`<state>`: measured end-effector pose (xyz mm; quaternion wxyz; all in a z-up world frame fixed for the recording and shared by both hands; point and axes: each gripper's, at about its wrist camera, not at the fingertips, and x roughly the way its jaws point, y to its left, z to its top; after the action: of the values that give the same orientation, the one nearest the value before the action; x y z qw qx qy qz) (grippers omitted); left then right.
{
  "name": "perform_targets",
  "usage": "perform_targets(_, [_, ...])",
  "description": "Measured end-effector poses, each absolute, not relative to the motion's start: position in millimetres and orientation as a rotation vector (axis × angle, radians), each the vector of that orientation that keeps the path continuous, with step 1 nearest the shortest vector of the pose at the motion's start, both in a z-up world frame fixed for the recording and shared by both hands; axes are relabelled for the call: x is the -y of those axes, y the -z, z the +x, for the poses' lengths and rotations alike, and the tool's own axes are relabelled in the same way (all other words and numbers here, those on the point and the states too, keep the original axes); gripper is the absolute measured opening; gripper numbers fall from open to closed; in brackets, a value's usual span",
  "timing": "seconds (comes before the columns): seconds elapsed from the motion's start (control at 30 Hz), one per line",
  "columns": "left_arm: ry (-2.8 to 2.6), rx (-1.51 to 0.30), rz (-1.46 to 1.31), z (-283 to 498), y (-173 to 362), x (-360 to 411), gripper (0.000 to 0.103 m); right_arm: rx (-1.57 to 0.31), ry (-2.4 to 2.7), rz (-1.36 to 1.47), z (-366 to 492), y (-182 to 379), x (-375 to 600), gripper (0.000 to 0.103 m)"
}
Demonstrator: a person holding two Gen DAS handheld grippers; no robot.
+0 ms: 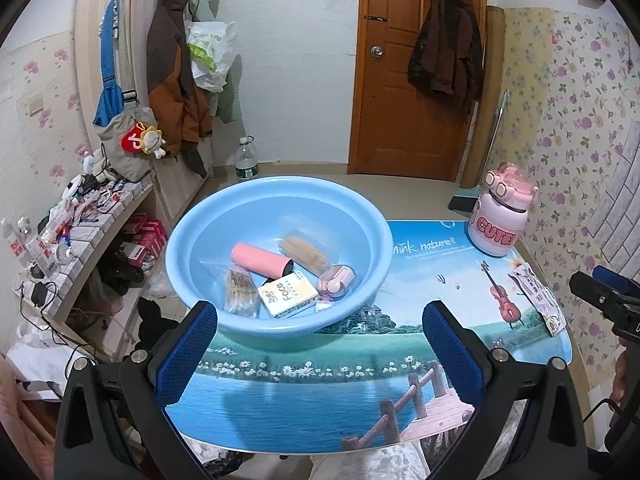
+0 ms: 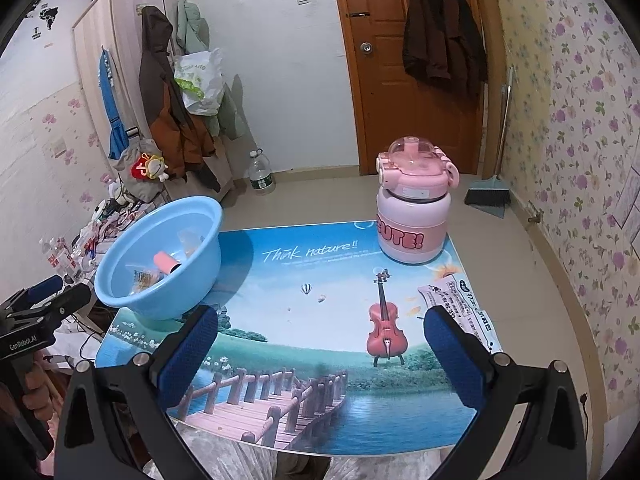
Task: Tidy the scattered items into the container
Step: 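Withdraw both tools from the basin back over the table mat, then reach the right tool toward the white duck-print packet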
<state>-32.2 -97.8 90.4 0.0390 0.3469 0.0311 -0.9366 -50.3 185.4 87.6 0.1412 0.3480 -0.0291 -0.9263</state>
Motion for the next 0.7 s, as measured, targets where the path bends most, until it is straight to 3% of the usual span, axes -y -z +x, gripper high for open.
perform_targets(0.7, [2.934,-0.011,1.164,-53,-75,52,0.103,0.178,2.724,1.062,-57,-67,-218,0.103])
